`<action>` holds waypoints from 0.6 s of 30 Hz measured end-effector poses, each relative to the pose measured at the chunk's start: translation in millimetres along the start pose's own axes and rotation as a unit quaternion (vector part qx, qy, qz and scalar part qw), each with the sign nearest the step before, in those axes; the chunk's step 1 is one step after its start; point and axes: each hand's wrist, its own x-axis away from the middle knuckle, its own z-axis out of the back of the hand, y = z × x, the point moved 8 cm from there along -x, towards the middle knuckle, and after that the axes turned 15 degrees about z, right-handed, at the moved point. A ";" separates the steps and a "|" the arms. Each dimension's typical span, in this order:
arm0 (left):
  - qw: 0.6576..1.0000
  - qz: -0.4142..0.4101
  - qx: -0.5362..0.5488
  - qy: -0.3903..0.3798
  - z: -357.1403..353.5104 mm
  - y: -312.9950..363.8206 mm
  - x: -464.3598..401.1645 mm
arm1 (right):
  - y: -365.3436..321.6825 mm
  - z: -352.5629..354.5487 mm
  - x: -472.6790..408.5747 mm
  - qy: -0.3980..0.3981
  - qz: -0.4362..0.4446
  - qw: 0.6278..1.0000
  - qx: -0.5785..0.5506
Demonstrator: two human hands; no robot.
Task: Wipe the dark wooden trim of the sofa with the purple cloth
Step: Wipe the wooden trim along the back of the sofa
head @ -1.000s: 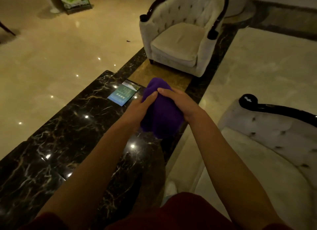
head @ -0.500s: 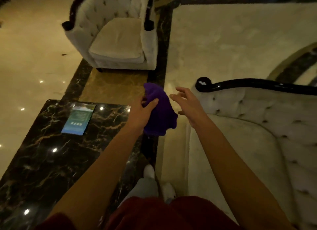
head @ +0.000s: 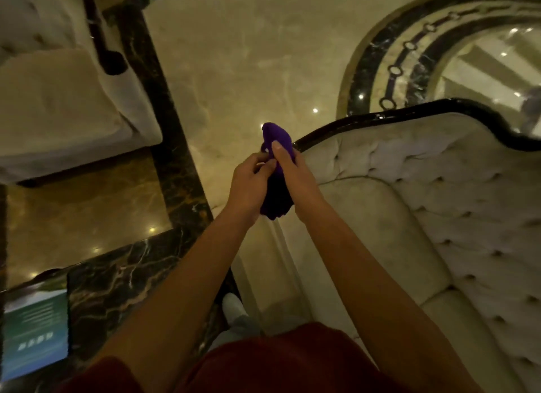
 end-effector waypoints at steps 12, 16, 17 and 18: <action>0.982 0.090 0.061 -0.152 -60.9 -2.0 -82.4 | 18.8 79.6 -84.3 0.161 0.069 0.974 0.144; 0.994 0.020 0.056 -0.096 -42.9 17.7 -130.0 | 31.1 106.9 -144.2 0.173 0.074 0.975 0.114; 0.997 0.015 0.054 -0.060 -34.5 19.9 -146.3 | 35.1 112.0 -160.8 0.168 0.070 0.977 0.114; 0.998 0.019 0.056 -0.025 -25.9 19.6 -162.8 | 38.6 116.4 -175.3 0.164 0.065 0.977 0.117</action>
